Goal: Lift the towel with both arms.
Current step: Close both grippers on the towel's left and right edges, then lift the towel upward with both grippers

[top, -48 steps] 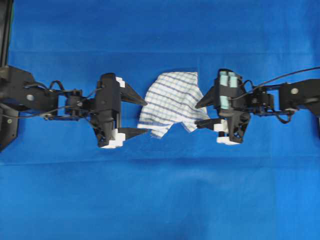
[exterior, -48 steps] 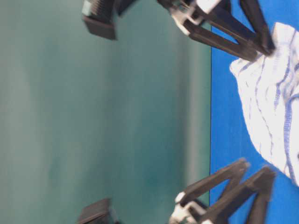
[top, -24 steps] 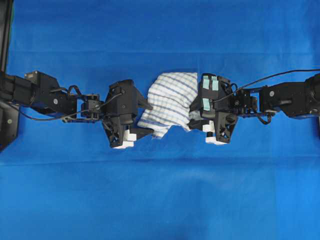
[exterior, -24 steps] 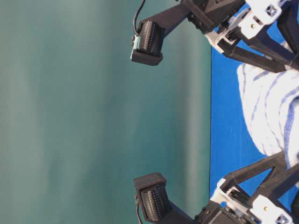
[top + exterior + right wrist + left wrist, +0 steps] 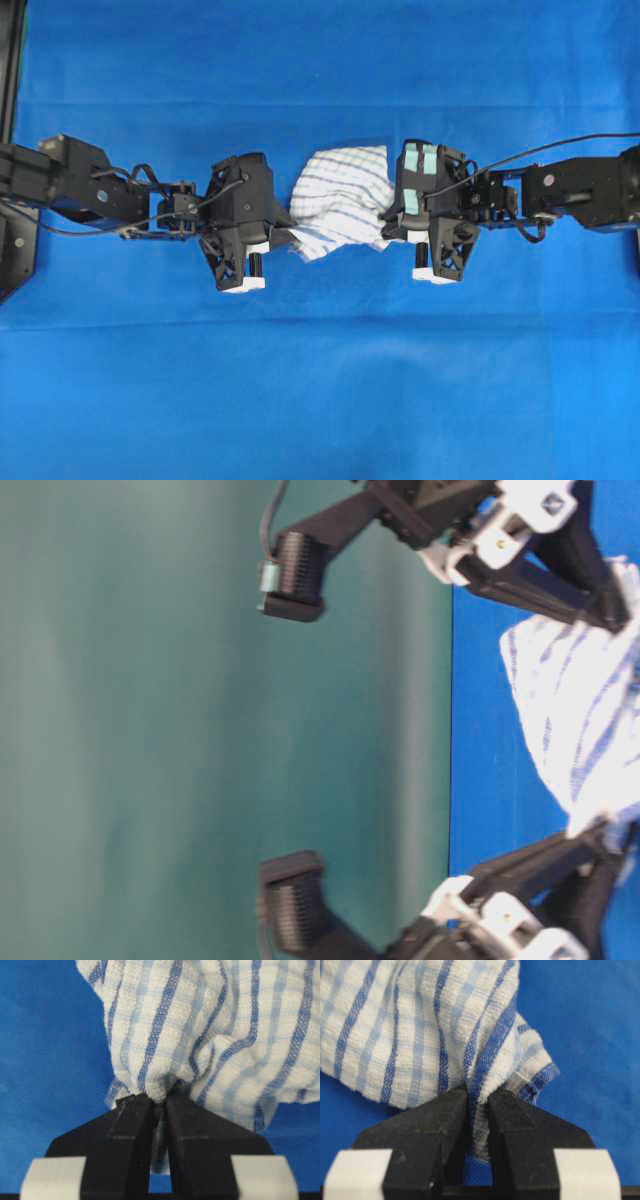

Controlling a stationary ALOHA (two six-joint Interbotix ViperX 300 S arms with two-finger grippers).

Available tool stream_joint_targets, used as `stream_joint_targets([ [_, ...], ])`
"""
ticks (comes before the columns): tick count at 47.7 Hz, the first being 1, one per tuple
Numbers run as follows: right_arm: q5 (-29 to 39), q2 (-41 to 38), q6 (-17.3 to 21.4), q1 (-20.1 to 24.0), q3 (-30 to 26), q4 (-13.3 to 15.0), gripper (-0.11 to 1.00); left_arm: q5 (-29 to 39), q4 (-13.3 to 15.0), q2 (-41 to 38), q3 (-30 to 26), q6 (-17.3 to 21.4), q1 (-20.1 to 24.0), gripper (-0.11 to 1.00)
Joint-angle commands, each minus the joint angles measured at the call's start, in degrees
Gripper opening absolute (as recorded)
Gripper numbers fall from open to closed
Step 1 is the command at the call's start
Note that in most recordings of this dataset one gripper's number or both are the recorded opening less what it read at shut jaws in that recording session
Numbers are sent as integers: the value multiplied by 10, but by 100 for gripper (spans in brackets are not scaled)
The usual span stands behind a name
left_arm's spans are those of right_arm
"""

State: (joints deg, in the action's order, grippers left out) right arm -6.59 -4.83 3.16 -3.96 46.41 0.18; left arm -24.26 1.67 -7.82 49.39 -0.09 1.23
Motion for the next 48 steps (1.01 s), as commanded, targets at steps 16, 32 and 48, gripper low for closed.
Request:
stream_joint_targets([
  [16,137,175,18,-1,-75,-1,10,227,0,236,-41,-2,-6,7],
  [32,236,263,15,-6,-163,12,10,359,-2,390,-91,3,-6,7],
  [48,276,293,14,-6,-231,13,10,418,-2,432,-156,4,-6,7],
])
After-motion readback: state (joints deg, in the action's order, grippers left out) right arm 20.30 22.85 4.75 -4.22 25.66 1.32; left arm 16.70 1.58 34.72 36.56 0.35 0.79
